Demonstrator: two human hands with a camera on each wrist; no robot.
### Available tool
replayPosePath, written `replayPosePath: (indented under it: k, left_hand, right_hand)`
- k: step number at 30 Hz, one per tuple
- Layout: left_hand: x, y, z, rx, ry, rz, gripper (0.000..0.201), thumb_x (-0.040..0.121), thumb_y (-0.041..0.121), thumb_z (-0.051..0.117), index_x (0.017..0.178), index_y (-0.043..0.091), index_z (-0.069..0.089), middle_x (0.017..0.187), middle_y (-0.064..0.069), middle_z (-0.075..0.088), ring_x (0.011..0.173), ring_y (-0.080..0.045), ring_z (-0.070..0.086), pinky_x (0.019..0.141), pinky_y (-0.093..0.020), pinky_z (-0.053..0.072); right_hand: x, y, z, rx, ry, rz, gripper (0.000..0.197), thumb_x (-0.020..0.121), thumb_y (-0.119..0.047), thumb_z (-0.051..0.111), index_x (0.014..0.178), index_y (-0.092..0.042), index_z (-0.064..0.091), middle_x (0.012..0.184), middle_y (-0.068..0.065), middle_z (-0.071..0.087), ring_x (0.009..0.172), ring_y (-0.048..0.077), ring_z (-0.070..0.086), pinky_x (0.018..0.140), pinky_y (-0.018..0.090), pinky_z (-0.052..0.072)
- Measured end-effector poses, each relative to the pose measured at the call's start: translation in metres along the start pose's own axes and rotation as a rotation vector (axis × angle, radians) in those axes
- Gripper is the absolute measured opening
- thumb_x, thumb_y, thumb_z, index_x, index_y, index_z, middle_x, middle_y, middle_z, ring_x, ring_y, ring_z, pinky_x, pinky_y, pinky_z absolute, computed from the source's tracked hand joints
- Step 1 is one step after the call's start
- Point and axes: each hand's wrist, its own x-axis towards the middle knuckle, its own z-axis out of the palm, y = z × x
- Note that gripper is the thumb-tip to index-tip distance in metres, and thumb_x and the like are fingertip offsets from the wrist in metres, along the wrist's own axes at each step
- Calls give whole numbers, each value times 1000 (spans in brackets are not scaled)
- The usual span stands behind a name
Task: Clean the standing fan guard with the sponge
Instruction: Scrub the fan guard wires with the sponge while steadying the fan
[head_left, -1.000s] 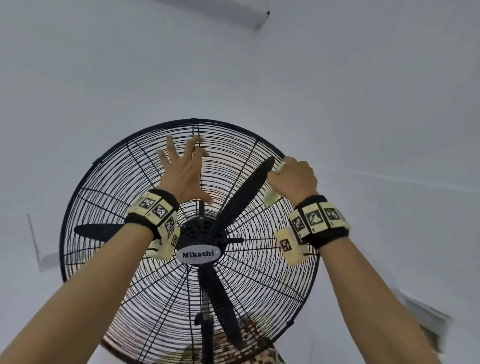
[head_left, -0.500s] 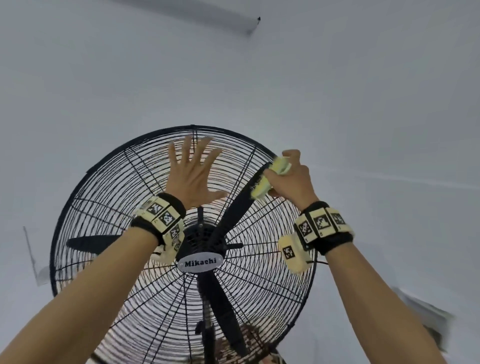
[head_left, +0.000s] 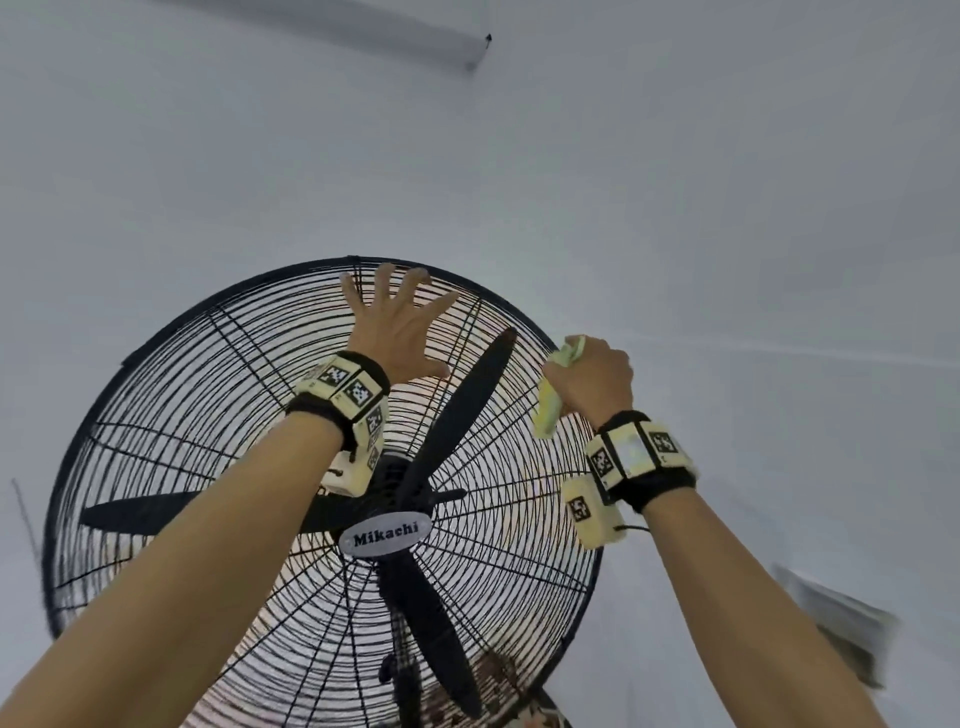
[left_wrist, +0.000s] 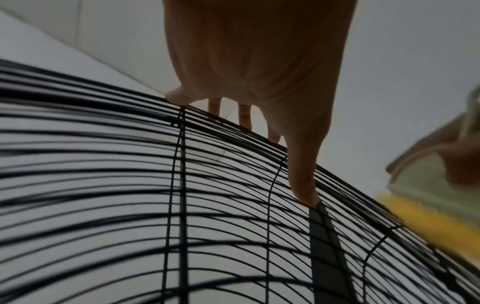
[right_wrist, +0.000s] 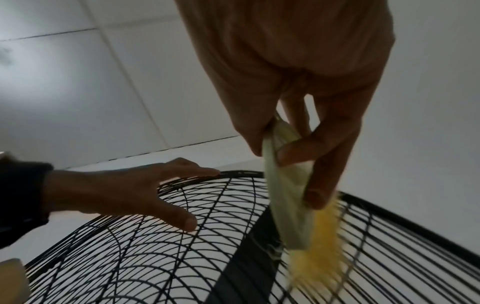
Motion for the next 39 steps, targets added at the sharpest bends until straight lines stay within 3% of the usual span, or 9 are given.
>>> replayPosePath:
  k: [5,8,15,18,21,28,32,36,39]
  left_hand:
    - [-2,3,-9,-83,19,-11,110,64,70,87,156,46,33,160,-2,23,152,-42,8,112,-85,8]
    - [-1,-4,-13,-151,12,-31,112,55,62,94,151,44,39,155,-3,26,150,-42,11,111,-86,7]
    - [-4,-12,-13,-189,27,-28,109,53,61,95,147,47,43,153,-1,29,150,-40,11,112,-85,7]
    - [-6,-6,-17,-198,24,-23,108,53,60,95,146,46,44,151,-1,30,150,-40,13,111,-85,8]
    - [-12,-9,-18,-220,41,-21,108,51,58,97,145,45,46,150,0,32,149,-39,14,112,-84,9]
    - [-18,-17,-18,-227,50,-26,108,52,58,96,146,44,45,150,-2,32,149,-40,13,111,-85,9]
    - [-19,-11,-19,-234,64,-14,108,52,58,96,146,44,45,150,-1,32,149,-39,13,111,-85,8]
    - [-20,-15,-18,-246,65,-17,109,53,57,96,147,44,44,151,0,31,150,-39,12,113,-84,6]
    - [-19,-20,-15,-240,67,-14,108,54,59,96,148,45,42,153,1,29,151,-39,10,113,-84,5]
  right_hand:
    - [3,-47,-4,356,88,-244,42,79,-18,78,117,-27,63,101,-3,68,92,22,69,85,43,60]
    - [5,-60,6,333,126,-265,34,79,-18,77,111,-28,69,98,-11,69,101,28,65,89,31,47]
    - [17,-26,-28,-23,133,-24,40,90,-25,74,127,-12,68,125,9,68,121,30,60,82,23,36]
    - [19,-53,-27,81,123,-216,33,90,-21,70,123,-18,70,114,2,72,107,24,66,89,22,45]
    - [14,-77,-1,308,130,-349,31,83,-19,71,112,-27,64,93,-9,72,84,20,68,76,21,48]
    - [31,-15,-20,119,205,48,40,86,-29,72,120,-9,65,118,11,70,115,33,63,93,29,45]
    - [35,-35,-30,181,159,-28,48,83,-43,65,111,-4,72,113,9,74,110,30,67,99,27,46]
    - [53,-88,-5,424,118,-55,44,68,-45,64,91,-10,75,96,7,76,100,32,71,95,47,57]
    - [66,-85,-1,351,109,8,35,82,-35,69,102,-7,75,106,12,74,100,31,68,94,38,56]
